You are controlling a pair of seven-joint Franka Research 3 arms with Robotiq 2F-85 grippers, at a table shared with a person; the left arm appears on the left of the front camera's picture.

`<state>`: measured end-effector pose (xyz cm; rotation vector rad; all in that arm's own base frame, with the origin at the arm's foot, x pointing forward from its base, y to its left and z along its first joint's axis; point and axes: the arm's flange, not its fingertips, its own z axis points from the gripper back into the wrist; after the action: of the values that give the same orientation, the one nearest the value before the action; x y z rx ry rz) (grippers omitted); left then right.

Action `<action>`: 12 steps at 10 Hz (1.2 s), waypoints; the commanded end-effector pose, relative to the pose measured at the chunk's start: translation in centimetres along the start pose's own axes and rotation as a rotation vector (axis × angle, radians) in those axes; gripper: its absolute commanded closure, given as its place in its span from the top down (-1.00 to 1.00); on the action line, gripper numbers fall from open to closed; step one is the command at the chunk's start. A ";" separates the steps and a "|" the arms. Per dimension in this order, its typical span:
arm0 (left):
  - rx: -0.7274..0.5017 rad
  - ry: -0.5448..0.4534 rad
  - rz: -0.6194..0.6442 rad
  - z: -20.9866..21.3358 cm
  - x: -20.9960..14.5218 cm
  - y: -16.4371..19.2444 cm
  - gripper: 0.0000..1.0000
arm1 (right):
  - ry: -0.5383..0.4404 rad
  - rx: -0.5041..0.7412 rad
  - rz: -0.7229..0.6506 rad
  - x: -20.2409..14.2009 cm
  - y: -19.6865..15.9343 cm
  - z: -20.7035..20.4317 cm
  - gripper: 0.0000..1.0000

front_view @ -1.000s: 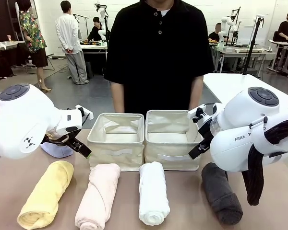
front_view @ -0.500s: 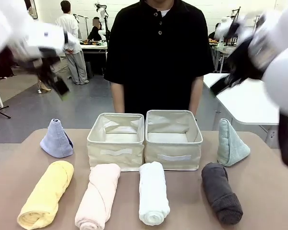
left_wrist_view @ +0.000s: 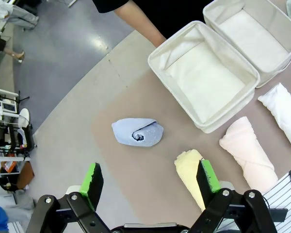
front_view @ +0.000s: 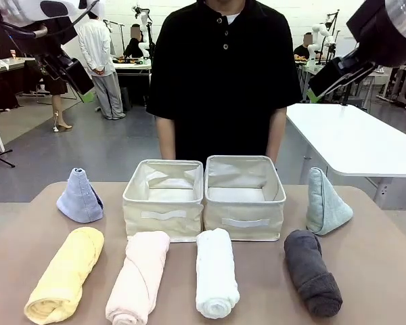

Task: Sort the towels based on their folding style.
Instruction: Pick up one triangle-folded towel and place it in the left Fabric basket.

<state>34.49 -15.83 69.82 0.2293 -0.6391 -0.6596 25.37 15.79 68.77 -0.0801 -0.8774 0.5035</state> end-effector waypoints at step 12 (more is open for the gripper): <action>-0.838 -0.272 0.122 -4.7 -16.7 22.1 1.00 | -0.110 1.037 -0.319 -15.0 -26.3 -1.2 1.00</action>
<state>37.72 11.57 66.71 -0.6847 -0.5492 -0.8339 29.10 -13.78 64.58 1.0555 -0.6039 0.6543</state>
